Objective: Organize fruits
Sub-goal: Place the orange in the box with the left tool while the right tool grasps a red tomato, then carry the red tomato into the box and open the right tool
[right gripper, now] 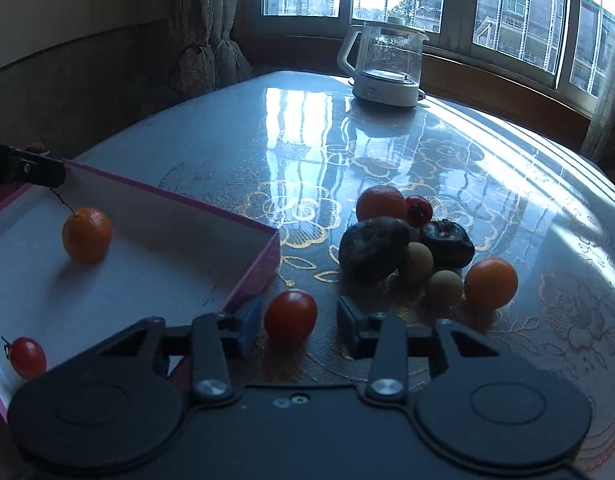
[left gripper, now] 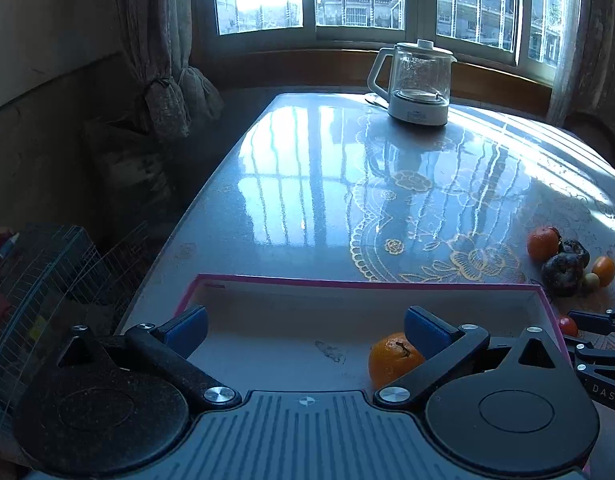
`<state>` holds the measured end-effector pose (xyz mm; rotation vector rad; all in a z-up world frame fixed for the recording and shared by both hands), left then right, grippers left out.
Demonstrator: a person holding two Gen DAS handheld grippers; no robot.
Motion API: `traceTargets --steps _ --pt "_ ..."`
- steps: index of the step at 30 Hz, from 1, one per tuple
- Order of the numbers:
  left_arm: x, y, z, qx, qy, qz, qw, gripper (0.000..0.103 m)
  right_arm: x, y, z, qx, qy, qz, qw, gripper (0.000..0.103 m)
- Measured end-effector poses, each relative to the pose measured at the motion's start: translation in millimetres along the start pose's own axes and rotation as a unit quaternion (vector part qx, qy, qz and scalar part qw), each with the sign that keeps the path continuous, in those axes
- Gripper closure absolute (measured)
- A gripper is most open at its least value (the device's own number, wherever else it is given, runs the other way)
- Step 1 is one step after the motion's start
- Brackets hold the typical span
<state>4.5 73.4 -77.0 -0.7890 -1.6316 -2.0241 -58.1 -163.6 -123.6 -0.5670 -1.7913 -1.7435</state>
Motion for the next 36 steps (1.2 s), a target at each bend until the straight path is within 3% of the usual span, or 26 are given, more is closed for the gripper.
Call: traceTargets --steps 6,14,19,22,24,31,36 --pt "-2.0 -1.0 6.9 0.006 0.005 0.006 1.0 0.0 0.9 -0.2 4.0 -0.005 0.003 -0.001 1.0 0.074" --pt "-4.6 -1.0 16.6 0.021 0.009 0.009 0.9997 0.0 2.5 -0.4 3.7 -0.015 -0.002 -0.006 1.0 0.078" --pt "-6.1 0.5 25.0 0.034 0.017 0.008 0.9992 0.0 19.7 10.4 1.9 -0.033 0.004 -0.033 0.999 0.083" --pt "-8.9 -0.4 29.1 0.044 0.015 0.013 0.9988 0.0 31.2 22.9 10.8 -0.025 0.022 -0.05 0.998 0.083" --pt "-10.2 -1.2 30.1 0.05 0.011 0.017 0.9986 0.0 27.5 23.3 13.7 -0.006 0.002 -0.045 0.999 0.083" --pt "-9.6 -1.3 28.0 0.048 0.007 0.015 0.9987 0.0 18.0 8.0 -6.3 -0.031 -0.025 -0.031 0.999 0.073" --pt "-8.5 -0.6 26.4 0.038 0.007 0.011 0.9992 0.0 6.4 3.0 -8.0 -0.033 -0.019 -0.01 0.999 0.076"
Point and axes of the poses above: each gripper's, at about its wrist camera, not at the fingertips, and x roughly against the way its jaws point, z to its left, y to its top, the point moved 6 cm from there along -x, roughly the way its jaws point, and after that the axes turned 7 degrees about -x, right-handed, at the moved point
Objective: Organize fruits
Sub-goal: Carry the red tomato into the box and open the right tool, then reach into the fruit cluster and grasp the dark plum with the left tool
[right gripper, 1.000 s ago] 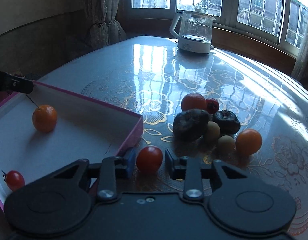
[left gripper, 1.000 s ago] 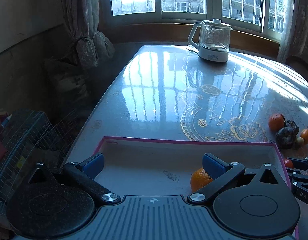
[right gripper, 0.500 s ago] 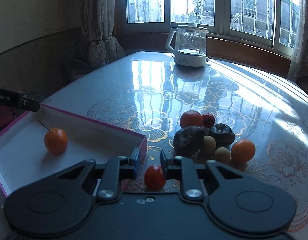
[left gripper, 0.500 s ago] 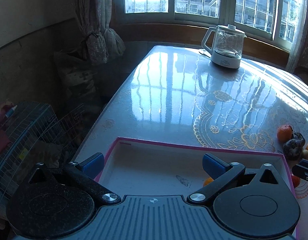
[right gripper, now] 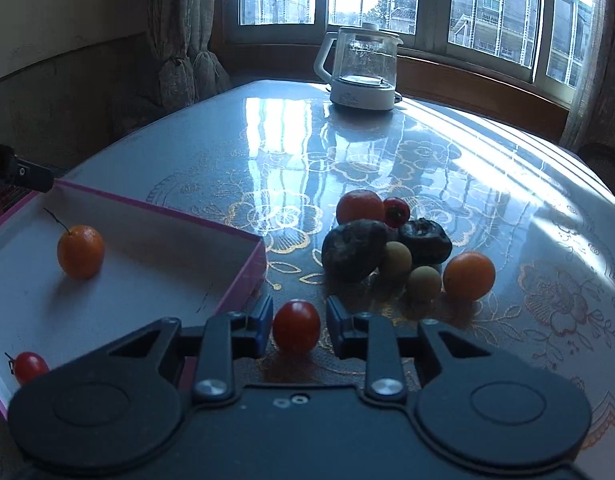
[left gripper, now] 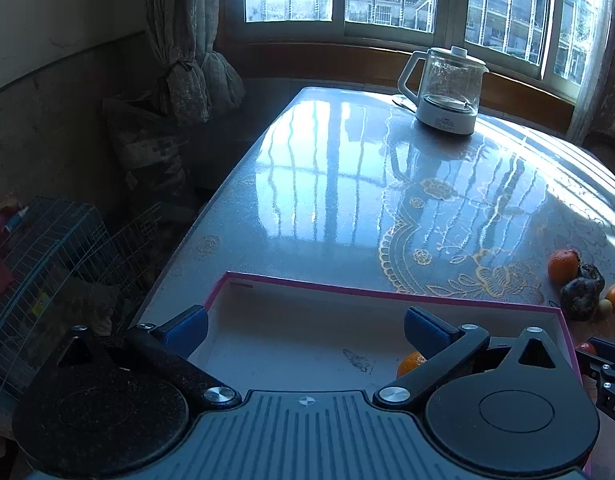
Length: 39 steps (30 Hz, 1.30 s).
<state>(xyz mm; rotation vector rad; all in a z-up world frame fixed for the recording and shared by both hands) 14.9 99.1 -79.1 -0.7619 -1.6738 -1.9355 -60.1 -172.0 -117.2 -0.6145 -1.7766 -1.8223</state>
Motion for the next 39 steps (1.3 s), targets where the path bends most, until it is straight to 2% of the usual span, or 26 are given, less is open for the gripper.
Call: traceTargets --steps 5,10,13,17,19,23,27,32,39 --pt "-2.1 1.3 2.2 0.006 0.002 0.003 1.0 0.0 -2.5 -4.6 0.9 -0.003 0.001 -0.002 1.0 0.079" --pt "-3.2 0.0 3.0 0.009 0.003 0.004 0.9999 0.0 6.2 -0.8 -2.2 -0.011 -0.002 -0.022 1.0 0.079" --pt "-3.9 1.6 3.1 0.01 0.002 0.002 0.9999 0.0 19.5 11.0 1.7 -0.015 0.018 -0.042 0.999 0.079" --pt "-4.1 2.5 2.7 0.012 0.002 0.001 0.9999 0.0 30.3 24.6 29.7 0.01 0.069 -0.052 0.996 0.079" --pt "-3.6 2.1 3.4 0.01 0.003 0.001 0.9999 0.0 27.0 25.1 46.7 0.029 0.087 -0.044 0.995 0.079" --pt "-2.2 2.0 5.6 0.01 0.004 0.0 0.9999 0.0 15.8 20.1 61.8 0.043 0.096 -0.029 0.994 0.079" --pt "-2.1 1.9 6.4 0.011 0.005 -0.001 0.9999 0.0 11.4 18.4 64.4 0.044 0.096 -0.025 0.994 0.076" --pt "-2.6 2.9 2.8 0.01 0.001 0.0 0.9999 0.0 15.0 20.6 61.8 0.038 0.095 -0.034 0.994 0.065" --pt "1.7 12.8 -23.6 -0.005 -0.026 -0.009 0.9996 0.0 30.0 23.7 37.1 0.011 0.069 -0.058 0.996 0.065"
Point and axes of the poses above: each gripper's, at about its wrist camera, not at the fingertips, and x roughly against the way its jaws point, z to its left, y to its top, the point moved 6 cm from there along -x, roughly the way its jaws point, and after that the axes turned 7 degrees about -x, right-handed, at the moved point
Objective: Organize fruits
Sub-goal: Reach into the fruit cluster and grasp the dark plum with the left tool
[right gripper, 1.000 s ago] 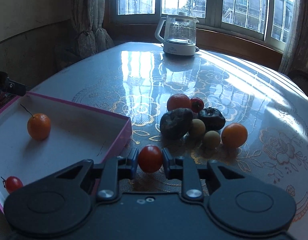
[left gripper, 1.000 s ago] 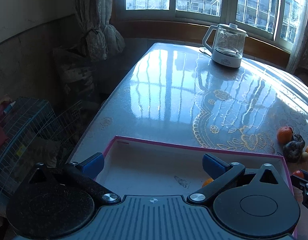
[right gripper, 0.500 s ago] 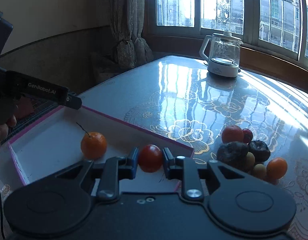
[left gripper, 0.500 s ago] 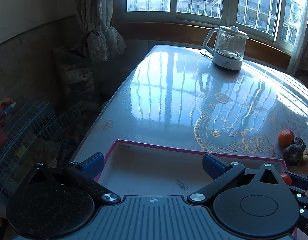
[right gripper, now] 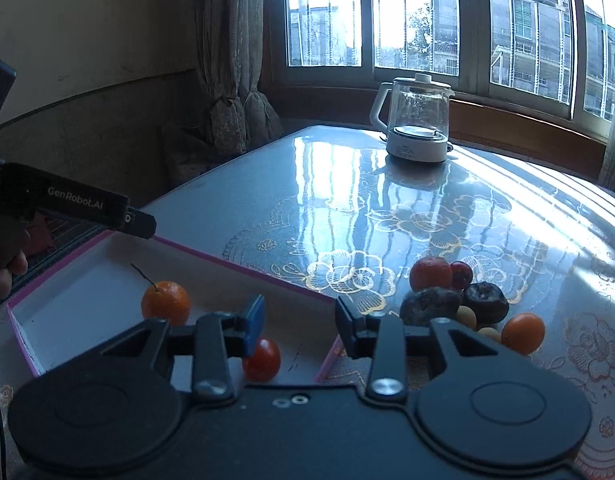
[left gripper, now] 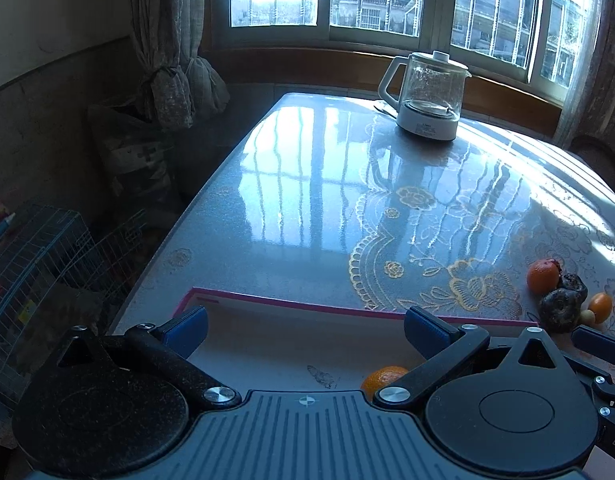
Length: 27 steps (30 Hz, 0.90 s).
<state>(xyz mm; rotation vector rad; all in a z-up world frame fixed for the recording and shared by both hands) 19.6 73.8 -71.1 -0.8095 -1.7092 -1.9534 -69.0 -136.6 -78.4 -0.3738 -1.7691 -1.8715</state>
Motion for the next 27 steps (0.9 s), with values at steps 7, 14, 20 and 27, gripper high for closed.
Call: traceTargets --steps 7,14,20,27 --pt "3.9 14.0 -91.9 -0.058 -0.049 -0.019 0.9969 0.0 36.6 -5.9 -65.3 -0.04 -0.075 -0.023 0.996 0.057" --pt "2.7 22.2 -200.2 -0.114 -0.076 -0.04 0.9898 0.0 81.6 -17.5 -139.6 -0.103 -0.137 -0.054 0.984 0.046" --pt "-19.5 19.8 -247.8 -0.132 -0.08 -0.019 0.9878 0.0 101.5 -31.4 -174.1 -0.122 -0.161 -0.059 0.978 0.041" --pt "-37.0 14.5 -252.0 -0.125 -0.064 -0.013 0.9901 0.013 103.0 -38.7 -190.3 -0.137 -0.159 -0.057 0.976 0.039"
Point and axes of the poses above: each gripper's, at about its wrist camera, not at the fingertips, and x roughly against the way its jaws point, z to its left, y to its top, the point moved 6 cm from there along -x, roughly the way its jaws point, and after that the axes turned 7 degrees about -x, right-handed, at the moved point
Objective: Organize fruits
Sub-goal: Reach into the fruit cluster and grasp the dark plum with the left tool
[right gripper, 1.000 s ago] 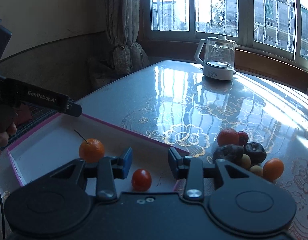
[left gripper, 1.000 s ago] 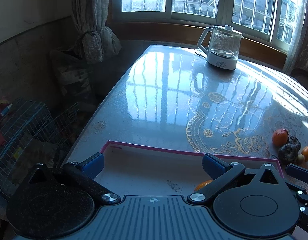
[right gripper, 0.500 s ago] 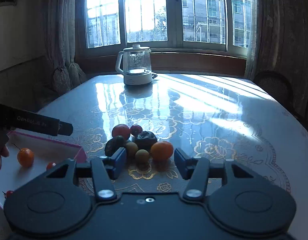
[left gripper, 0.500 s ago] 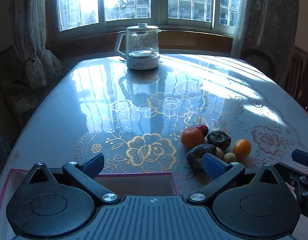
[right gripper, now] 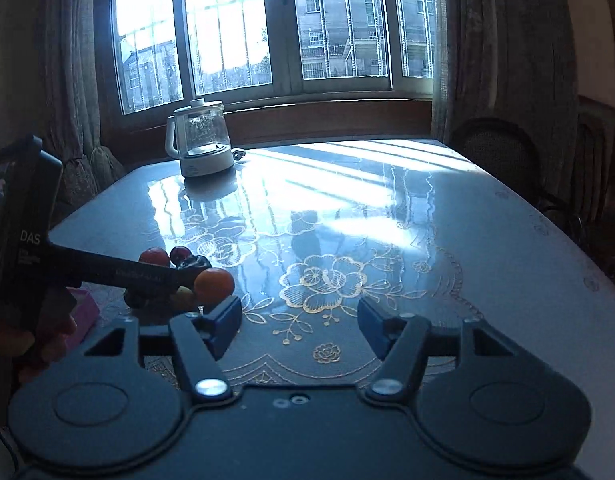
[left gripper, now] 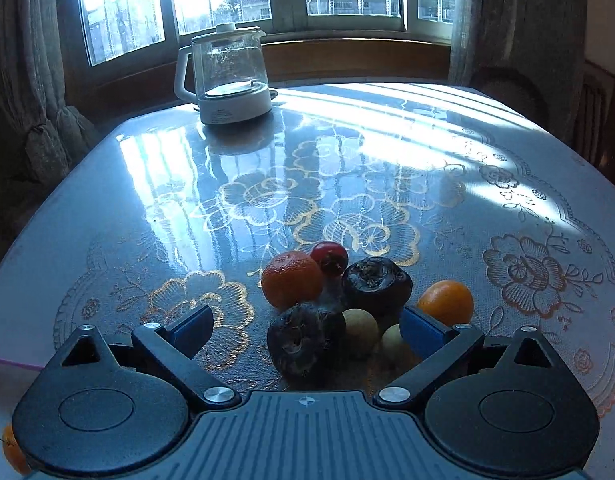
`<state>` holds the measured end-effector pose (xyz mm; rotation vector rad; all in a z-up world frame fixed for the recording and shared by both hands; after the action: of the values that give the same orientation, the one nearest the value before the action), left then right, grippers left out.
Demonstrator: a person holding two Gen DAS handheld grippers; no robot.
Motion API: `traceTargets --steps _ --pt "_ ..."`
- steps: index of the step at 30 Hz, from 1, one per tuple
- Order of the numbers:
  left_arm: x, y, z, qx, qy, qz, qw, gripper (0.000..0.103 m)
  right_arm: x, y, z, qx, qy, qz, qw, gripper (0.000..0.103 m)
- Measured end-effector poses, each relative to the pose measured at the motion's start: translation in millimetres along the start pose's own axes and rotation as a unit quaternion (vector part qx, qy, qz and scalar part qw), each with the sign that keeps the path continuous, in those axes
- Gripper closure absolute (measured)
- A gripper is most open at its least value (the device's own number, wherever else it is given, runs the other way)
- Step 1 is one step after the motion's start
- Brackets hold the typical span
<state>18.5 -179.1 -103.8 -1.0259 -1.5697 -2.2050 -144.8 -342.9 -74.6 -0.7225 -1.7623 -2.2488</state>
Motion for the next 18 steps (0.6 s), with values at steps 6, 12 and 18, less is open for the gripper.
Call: traceTargets --steps 6,12,18 --pt "-2.1 2.6 -2.8 0.022 -0.002 -0.005 0.9997 0.037 -5.1 -2.1 -3.0 -0.006 0.009 0.005 1.0 0.037" --pt "1.1 -3.8 -2.8 0.027 -0.011 0.003 0.9996 0.047 -6.6 -2.1 -1.5 -0.003 0.018 0.006 1.0 0.036" --pt "-1.4 -6.6 9.5 0.061 -0.014 0.011 0.998 0.055 -8.4 -2.1 -0.9 -0.004 0.021 0.009 1.0 0.034"
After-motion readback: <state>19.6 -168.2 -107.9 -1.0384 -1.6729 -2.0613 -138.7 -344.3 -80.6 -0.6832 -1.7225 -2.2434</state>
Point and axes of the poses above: each gripper's, at about its wrist camera, not at the fingertips, and x roughly against the way its jaws point, z to its left, y to its top, the point moved 6 cm from there along -x, roughly the way its jaws point, and after that the axes turned 7 degrees about -x, right-handed, at the moved point
